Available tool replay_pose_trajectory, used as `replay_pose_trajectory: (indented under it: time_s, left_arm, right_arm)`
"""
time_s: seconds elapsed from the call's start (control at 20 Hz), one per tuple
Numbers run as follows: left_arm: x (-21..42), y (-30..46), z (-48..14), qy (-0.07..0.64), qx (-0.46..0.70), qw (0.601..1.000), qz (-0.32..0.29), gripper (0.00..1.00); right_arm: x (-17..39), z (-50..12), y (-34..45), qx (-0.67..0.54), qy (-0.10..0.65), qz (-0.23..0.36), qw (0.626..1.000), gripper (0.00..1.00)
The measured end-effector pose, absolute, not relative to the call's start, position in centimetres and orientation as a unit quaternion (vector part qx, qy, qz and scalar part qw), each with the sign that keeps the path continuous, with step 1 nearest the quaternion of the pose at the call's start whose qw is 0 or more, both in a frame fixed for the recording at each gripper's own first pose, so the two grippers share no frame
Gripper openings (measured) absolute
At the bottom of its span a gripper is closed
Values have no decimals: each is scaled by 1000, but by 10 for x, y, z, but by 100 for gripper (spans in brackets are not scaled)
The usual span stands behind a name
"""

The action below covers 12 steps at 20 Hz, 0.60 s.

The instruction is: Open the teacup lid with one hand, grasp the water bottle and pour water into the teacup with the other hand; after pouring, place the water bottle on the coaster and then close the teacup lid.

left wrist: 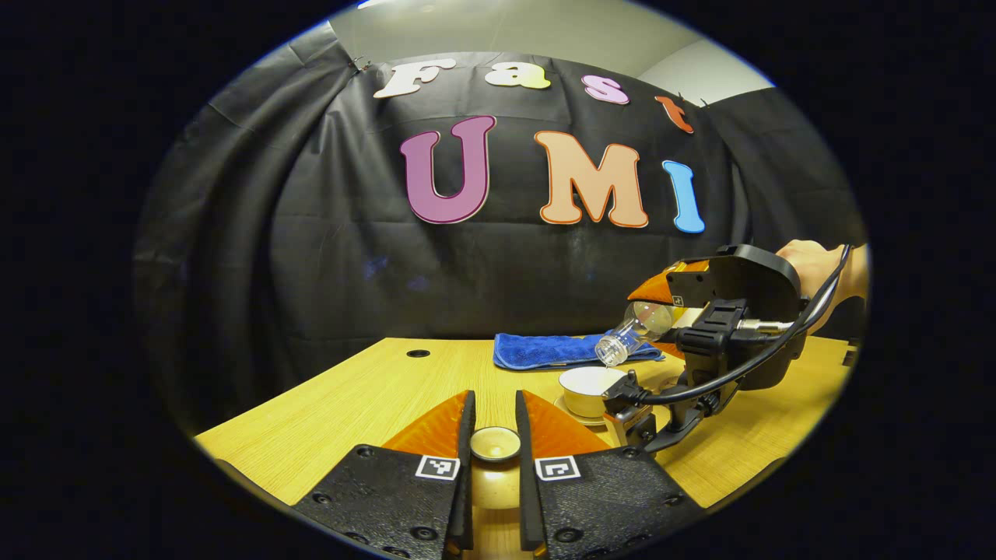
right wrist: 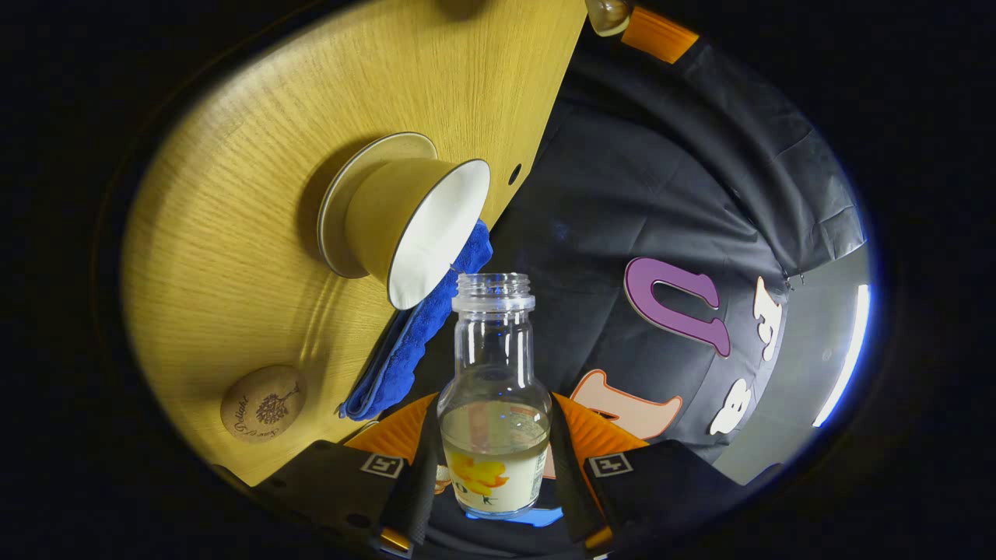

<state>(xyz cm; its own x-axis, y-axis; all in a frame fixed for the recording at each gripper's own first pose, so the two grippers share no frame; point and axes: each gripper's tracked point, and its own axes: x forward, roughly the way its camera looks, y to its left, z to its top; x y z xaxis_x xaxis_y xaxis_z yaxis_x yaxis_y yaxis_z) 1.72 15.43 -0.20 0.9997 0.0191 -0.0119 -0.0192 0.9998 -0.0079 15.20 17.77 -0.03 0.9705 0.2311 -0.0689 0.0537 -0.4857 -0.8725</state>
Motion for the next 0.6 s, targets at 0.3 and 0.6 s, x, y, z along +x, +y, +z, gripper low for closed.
replay_pose_trajectory:
  time_s: [0.3, 0.6]
  left_arm:
    - [18, 154, -2, 6, -4, 1000, 10, 20]
    - [18, 154, -3, 6, -4, 1000, 10, 20]
  right_arm:
    - [160, 8, 177, -862, -85, 87, 492, 69]
    - [159, 7, 180, -858, -84, 90, 499, 69]
